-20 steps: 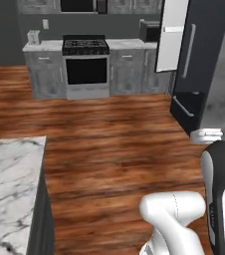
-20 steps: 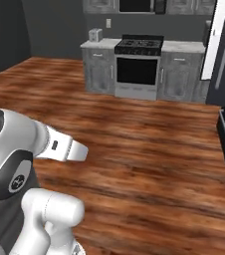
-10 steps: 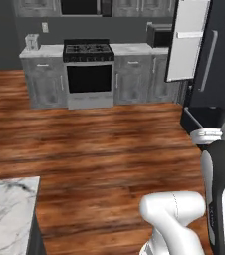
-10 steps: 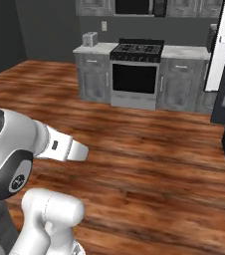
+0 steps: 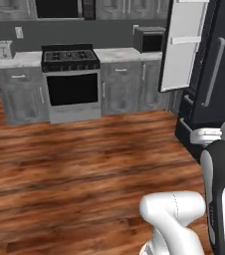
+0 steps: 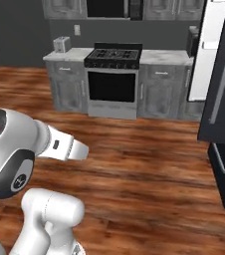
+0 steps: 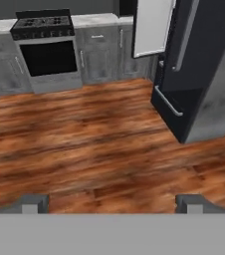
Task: Take the cheese, fish, and eggplant from the fridge and place them on the plate on the dining counter to create an appetizer plate.
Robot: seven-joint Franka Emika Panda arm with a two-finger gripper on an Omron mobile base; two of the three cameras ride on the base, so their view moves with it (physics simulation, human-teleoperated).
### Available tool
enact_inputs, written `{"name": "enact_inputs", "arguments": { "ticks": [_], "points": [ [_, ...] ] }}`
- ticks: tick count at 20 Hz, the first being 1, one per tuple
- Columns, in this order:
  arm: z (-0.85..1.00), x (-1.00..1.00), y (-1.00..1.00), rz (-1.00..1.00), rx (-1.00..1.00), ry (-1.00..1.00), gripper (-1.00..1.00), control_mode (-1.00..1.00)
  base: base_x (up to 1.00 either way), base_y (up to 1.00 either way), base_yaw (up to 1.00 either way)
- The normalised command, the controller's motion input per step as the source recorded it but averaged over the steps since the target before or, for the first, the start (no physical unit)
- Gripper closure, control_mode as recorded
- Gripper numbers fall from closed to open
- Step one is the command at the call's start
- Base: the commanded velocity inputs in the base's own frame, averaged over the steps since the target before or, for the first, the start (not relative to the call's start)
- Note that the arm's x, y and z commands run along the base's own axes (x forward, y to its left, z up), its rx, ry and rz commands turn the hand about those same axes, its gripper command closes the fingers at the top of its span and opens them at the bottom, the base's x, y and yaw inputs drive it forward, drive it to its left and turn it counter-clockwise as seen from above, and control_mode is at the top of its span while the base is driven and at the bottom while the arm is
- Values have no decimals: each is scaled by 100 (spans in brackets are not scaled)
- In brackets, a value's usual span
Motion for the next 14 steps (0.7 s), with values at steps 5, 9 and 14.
{"name": "enact_inputs", "arguments": {
  "ticks": [5,9,14],
  "points": [
    [0,0,0,0,0,0,-100,100,100,0,-30],
    [0,0,0,0,0,0,-100,100,100,0,-34],
    [0,0,0,0,0,0,-100,100,100,0,-36]
  ]
}}
